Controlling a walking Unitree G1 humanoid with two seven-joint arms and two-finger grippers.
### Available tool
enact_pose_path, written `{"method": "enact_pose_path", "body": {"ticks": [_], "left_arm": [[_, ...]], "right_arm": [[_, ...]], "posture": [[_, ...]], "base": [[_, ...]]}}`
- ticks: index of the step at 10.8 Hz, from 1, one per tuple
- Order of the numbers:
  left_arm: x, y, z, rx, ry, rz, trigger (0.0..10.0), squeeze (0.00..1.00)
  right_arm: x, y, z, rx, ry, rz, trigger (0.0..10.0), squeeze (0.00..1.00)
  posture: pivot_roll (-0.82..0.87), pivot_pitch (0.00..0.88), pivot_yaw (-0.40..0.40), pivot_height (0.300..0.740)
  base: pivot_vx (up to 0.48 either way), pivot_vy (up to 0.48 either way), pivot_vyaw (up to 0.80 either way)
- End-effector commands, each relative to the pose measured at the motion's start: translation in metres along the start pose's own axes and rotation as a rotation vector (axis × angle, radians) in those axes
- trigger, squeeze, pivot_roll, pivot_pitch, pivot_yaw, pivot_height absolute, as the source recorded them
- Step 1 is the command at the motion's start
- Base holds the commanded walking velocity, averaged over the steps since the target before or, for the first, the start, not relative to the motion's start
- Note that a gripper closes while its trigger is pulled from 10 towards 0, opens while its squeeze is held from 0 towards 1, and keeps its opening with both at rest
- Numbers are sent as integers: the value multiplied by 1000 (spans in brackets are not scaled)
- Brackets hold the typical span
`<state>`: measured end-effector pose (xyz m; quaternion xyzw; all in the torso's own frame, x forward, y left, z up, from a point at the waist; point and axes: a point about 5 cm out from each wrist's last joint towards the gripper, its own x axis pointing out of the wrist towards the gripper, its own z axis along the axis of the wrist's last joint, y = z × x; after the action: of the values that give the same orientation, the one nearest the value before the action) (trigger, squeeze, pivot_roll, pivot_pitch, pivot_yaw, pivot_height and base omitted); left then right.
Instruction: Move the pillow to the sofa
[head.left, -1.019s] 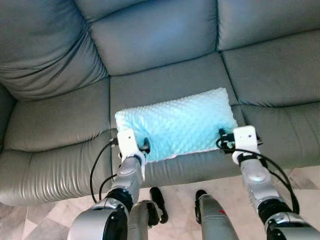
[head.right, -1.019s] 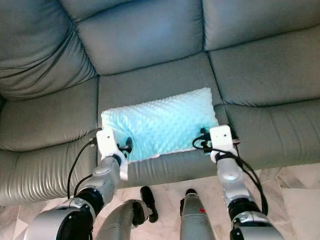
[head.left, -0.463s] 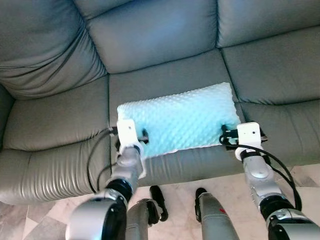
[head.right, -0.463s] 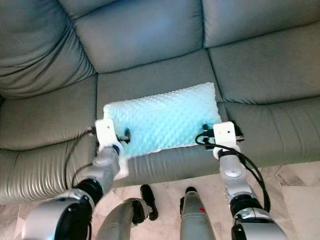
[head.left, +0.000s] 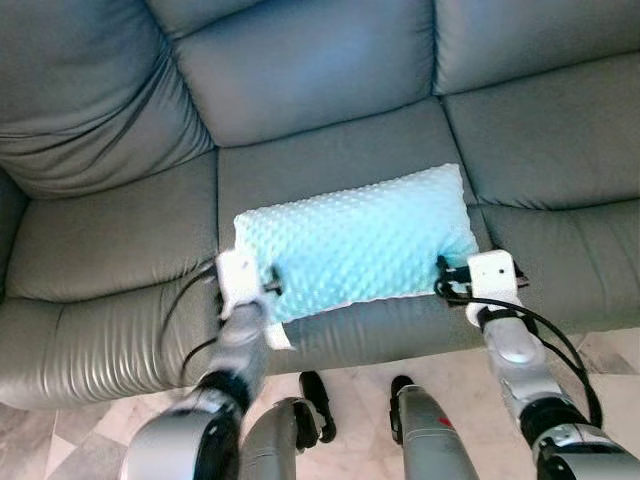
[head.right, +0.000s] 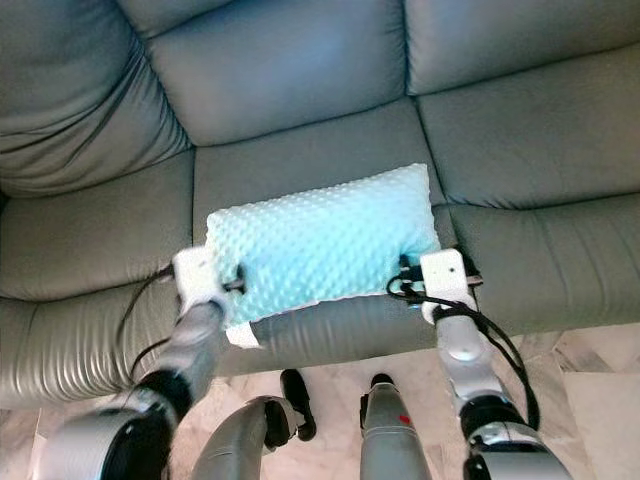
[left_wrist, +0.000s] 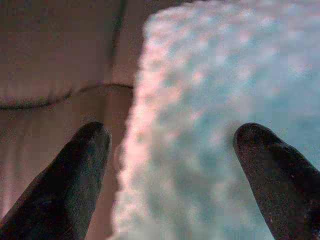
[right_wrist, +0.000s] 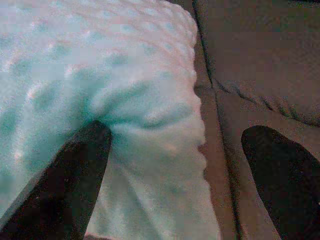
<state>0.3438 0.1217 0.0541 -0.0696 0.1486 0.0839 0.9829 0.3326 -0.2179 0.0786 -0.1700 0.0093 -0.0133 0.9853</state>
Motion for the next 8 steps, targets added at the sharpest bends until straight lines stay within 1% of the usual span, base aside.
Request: {"method": "enact_pose_path", "body": {"ticks": [1,2,3,4,5,6,7,8], "left_arm": [[-3,17,-13,-13,27,38,10000,0],[-4,30,-14,-7,2,61,10000,0],[-6,45,-11,-17,-61,70,10000,0],[-7,50,-10,-19,-81,76,10000,0],[-10,59,-4,-6,-145,91,10000,0],[-13,62,-2,-5,-176,81,10000,0],[-20,64,2,13,-230,41,10000,0],[-24,70,6,3,-252,42,10000,0]], "right_arm": [[-7,10,-9,1,22,33,10000,1000],[-9,7,-10,-40,19,23,10000,1000],[-10,-1,-11,-106,24,-25,10000,0],[-9,-5,-10,-120,22,-51,10000,0],[-6,-11,-1,-158,-24,-106,10000,0],[-4,-11,6,-164,-58,-111,10000,0],[-2,-6,17,-149,-118,-99,10000,0],[-2,2,25,-78,-150,-71,10000,0]], "posture": [[-247,381,231,740],[-250,351,225,740],[-247,316,222,740],[-246,298,221,740],[-250,251,218,740],[-252,233,215,740],[-256,190,204,740],[-258,153,193,740]], "base": [[0,0,0],[0,0,0],[0,0,0],[0,0,0],[0,0,0],[0,0,0],[0,0,0],[0,0,0]]}}
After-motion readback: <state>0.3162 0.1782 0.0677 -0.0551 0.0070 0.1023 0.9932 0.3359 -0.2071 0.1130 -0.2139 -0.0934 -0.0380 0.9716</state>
